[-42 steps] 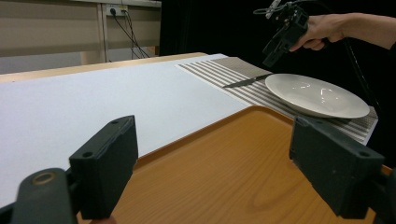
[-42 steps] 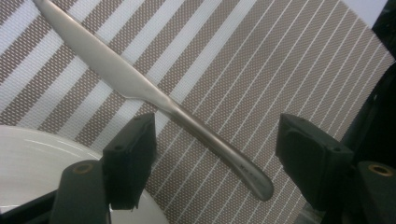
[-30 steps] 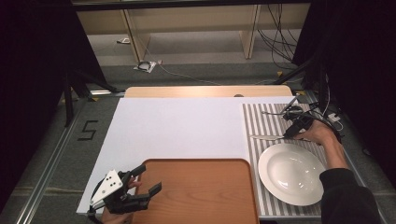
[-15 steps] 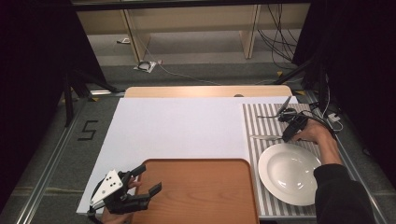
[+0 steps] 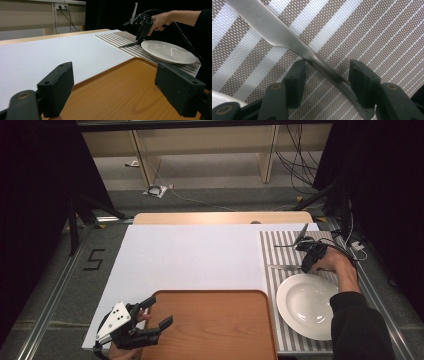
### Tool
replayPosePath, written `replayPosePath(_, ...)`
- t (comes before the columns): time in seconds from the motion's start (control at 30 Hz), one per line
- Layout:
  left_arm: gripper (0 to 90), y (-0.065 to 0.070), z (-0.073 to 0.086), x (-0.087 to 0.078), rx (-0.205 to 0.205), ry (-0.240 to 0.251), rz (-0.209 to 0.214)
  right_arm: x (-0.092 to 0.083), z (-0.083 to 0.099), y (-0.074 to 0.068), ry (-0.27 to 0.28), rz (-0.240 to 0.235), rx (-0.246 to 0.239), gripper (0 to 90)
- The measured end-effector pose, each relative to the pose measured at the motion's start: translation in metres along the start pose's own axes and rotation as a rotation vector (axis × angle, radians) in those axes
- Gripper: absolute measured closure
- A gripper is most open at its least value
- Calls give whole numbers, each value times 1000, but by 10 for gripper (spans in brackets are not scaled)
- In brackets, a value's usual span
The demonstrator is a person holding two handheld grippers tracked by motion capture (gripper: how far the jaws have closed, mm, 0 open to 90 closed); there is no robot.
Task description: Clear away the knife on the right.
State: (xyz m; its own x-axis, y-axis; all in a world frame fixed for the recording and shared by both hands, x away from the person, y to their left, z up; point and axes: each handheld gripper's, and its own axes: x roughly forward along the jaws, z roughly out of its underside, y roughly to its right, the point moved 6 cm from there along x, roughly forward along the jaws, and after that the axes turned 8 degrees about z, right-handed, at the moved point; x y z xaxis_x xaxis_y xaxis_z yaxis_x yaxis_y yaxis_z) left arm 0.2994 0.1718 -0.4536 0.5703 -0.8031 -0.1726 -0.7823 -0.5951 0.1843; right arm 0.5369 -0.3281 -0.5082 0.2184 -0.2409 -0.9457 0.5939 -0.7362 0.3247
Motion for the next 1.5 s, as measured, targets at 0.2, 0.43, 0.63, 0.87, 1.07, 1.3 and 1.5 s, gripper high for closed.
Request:
replayPosePath(0.2,155,0,1,1,2,-5,2,0,0,1,0,-15,-10,497)
replayPosePath(0.43,156,1,0,0,2,-3,2,1,1,1,3,-21,-15,508)
replayPosePath(0.63,156,1,0,0,2,-3,2,0,1,0,-3,-50,-10,580)
replayPosePath(0.87,156,1,0,0,2,-3,0,0,0,-2,5,-56,-40,657)
replayPosePath(1.07,156,0,0,0,4,-3,0,-1,0,-5,-10,-69,-56,731)
replayPosePath(1.3,156,0,0,0,3,-2,0,-2,0,-8,-8,-70,-82,790)
replayPosePath(1.5,156,0,0,0,1,-1,-1,-3,0,-10,1,-56,-107,804)
